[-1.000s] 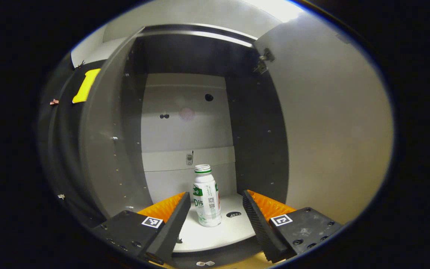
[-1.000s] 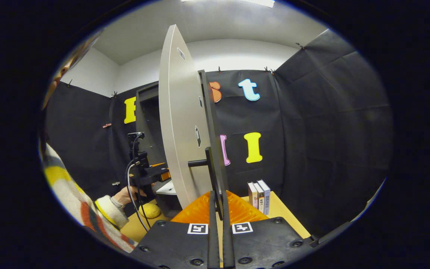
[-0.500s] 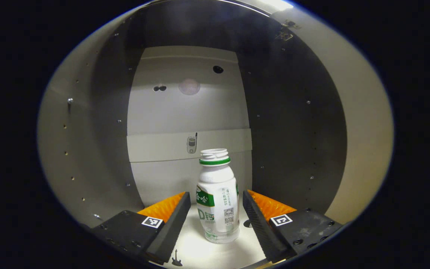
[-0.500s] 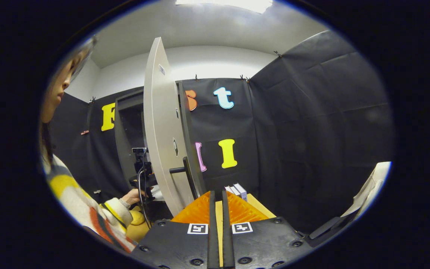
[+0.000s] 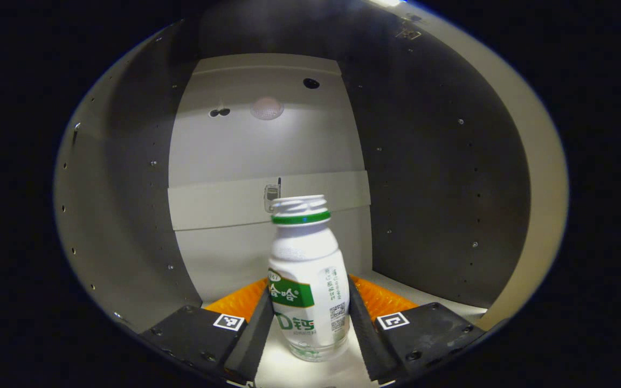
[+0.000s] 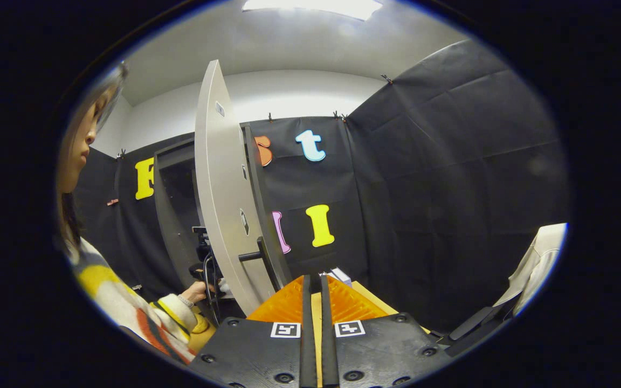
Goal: Open the cabinet door with the right hand, grasp the bottle in the cabinet with the left hand and place it on the coaster, then close the cabinet door with the right hand.
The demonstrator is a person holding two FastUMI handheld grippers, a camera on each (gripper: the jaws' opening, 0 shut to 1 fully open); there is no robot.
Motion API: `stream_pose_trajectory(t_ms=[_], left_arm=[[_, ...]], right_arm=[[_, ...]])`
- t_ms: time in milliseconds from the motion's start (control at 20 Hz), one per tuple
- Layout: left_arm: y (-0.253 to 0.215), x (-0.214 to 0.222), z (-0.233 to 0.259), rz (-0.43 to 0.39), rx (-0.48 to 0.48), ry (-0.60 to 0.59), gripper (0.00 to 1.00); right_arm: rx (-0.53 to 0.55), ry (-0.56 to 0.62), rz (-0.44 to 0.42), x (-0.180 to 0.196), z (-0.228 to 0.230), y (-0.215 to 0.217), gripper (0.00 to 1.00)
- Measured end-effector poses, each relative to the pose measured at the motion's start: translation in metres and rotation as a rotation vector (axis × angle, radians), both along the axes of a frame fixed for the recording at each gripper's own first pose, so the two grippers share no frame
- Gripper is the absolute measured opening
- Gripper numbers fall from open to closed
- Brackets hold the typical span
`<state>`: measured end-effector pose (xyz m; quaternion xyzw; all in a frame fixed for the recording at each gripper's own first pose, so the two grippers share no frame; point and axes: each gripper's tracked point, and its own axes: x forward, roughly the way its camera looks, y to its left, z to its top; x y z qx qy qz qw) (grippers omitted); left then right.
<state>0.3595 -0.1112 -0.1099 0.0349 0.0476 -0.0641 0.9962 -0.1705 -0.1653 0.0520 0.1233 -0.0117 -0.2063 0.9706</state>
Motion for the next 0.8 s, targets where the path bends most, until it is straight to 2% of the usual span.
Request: stream_pose_trajectory(t_ms=[100,250,600,800], left_arm=[[-0.001,-0.004,0.005,-0.045,-0.02,-0.008,0.74],[-0.002,-0.025,0.019,-0.071,-0.002,-0.036,0.74],[0.003,-0.12,0.066,-0.153,0.035,-0.119,0.74],[0.024,-0.173,0.069,-0.139,0.047,-0.13,0.74]], right_arm=[[-0.002,0.002,0.004,0.002,0.0,0.002,0.08],[-0.002,0.018,0.014,0.004,-0.005,0.007,0.08],[-0.037,0.03,0.09,0.009,-0.004,0.043,0.08],[-0.036,0.009,0.176,0.01,0.003,0.08,0.08]])
